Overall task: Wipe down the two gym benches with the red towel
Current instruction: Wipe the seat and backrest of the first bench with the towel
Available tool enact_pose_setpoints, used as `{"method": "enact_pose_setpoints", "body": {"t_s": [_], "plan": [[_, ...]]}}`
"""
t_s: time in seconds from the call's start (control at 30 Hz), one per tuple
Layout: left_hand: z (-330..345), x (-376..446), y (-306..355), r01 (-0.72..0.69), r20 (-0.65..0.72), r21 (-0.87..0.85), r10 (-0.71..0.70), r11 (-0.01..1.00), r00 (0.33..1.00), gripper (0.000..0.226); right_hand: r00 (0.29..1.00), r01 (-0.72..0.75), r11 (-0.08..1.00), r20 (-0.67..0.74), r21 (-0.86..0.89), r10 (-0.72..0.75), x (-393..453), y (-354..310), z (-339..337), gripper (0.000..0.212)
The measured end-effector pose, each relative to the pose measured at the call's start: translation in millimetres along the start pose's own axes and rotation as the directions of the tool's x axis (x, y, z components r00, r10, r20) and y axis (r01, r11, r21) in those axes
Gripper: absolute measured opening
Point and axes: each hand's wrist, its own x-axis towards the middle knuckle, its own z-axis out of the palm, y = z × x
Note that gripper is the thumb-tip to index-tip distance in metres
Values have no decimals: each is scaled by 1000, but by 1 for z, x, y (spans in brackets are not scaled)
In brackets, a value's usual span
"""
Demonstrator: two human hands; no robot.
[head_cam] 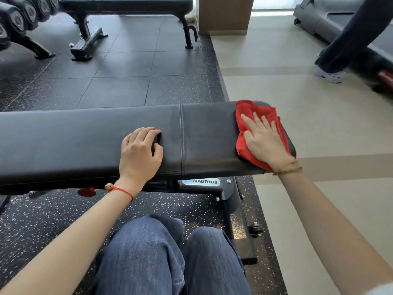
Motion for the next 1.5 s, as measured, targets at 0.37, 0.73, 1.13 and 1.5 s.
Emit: {"method": "enact_pose_setpoints", "body": {"t_s": [0.37, 0.73, 1.13, 1.5], "plan": [[3, 0, -1, 4, 26, 19, -5, 1000, 1000, 37, 992, -124, 992, 33, -16, 124, 53, 4, -8, 55], [2, 2, -5, -1, 14, -10, 1, 1000, 1000, 37, 948, 317, 948, -7, 42, -317, -26, -60, 17, 58], [6, 3, 1, 36, 0, 33, -36, 999, 999, 35, 989, 147, 989, 28, 2, -147, 65, -88, 17, 55], [6, 2, -1, 27, -11, 13, -26, 1000, 1000, 38, 933, 360, 932, 13, 40, -361, -14, -62, 21, 57]]}}
